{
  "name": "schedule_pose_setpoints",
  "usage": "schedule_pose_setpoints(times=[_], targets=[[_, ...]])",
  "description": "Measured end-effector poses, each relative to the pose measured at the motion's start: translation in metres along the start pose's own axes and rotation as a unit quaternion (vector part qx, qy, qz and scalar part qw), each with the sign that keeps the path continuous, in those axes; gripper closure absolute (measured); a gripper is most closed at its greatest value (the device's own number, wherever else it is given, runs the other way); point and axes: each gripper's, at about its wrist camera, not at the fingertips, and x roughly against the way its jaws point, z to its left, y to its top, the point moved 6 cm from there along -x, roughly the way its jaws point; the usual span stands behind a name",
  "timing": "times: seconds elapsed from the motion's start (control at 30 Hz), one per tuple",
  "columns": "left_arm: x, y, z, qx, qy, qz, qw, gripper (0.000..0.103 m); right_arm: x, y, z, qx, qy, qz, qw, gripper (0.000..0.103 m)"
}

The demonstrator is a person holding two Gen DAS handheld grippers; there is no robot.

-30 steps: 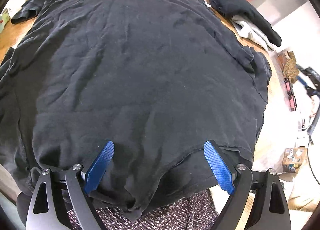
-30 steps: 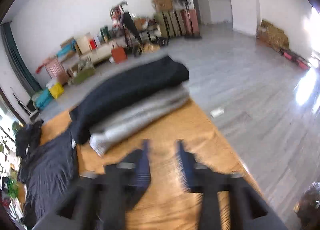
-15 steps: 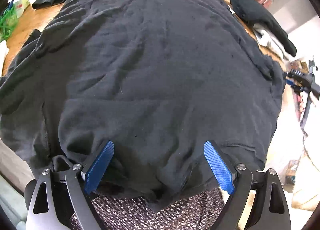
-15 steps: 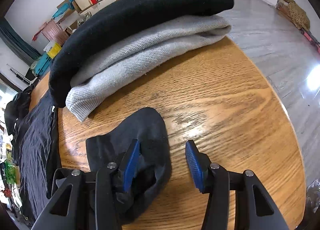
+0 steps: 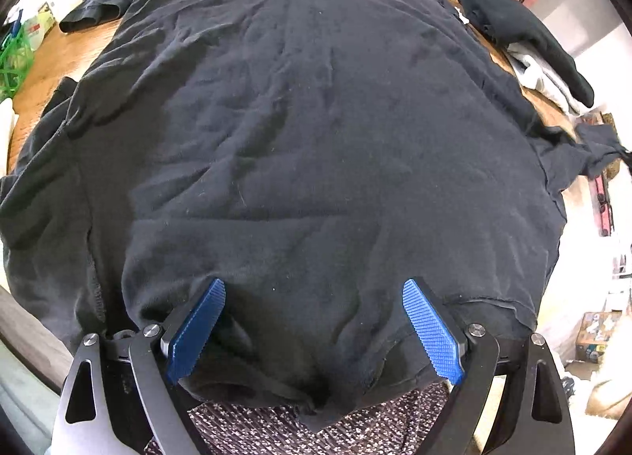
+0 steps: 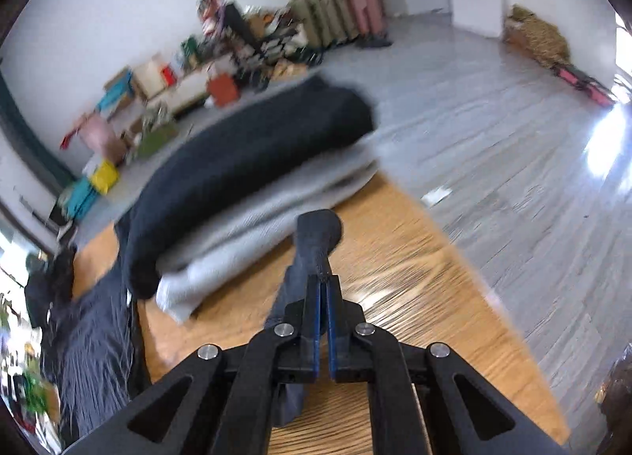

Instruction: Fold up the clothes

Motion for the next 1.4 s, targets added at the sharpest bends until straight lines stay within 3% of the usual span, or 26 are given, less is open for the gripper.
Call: schedule_pose_setpoints(times=[0.3,0.37,0.4,0.43,0.63,0.93,1.1,1.27,1.3,1.33,1.4], targets=[[-0.004,0.004,-0.010,-0.009,0.013,-0.002,0.9999,0.011,0.032,0.025,-0.058,-0.074,-0.035,-0.045,0.996,0.097],[-0.004,0.004,-0.012,-0.011,0.015,-0.002,0.9998,0.011,0.029,0.024,-0.060,-0.074,-0.036,-0.041,0.996,0.084],[-0.004,0.004,-0.012,-0.012,0.017,-0.003,0.9998,0.011,0.027,0.022,-0.060,-0.073,-0.033,-0.036,0.996,0.066],[-0.004,0.004,-0.013,-0.013,0.018,-0.003,0.9998,0.011,0.024,0.020,-0.059,-0.072,-0.030,-0.030,0.996,0.061],[-0.003,0.004,-0.015,-0.018,0.025,-0.003,0.9995,0.011,0.005,-0.003,-0.057,-0.053,-0.031,0.007,0.998,0.051],[-0.004,0.001,-0.020,-0.034,0.040,-0.001,0.9986,0.010,-0.030,-0.077,-0.080,-0.021,-0.070,0.097,0.993,0.052],[-0.003,0.000,-0.022,-0.039,0.050,-0.002,0.9980,0.010,-0.044,-0.079,-0.087,-0.019,-0.104,0.104,0.989,0.054],[-0.007,0.005,-0.030,-0.040,0.056,0.000,0.9976,0.009,-0.054,-0.069,-0.099,-0.043,-0.109,0.105,0.988,0.045],[-0.008,0.005,-0.031,-0.041,0.057,0.000,0.9975,0.009,-0.055,-0.067,-0.099,-0.038,-0.113,0.106,0.987,0.051],[-0.008,0.005,-0.033,-0.042,0.059,0.000,0.9974,0.009,-0.056,-0.066,-0.096,-0.026,-0.111,0.108,0.988,0.072],[-0.009,0.004,-0.035,-0.043,0.061,0.000,0.9972,0.008,-0.056,-0.063,-0.086,-0.019,-0.085,0.113,0.990,0.091]])
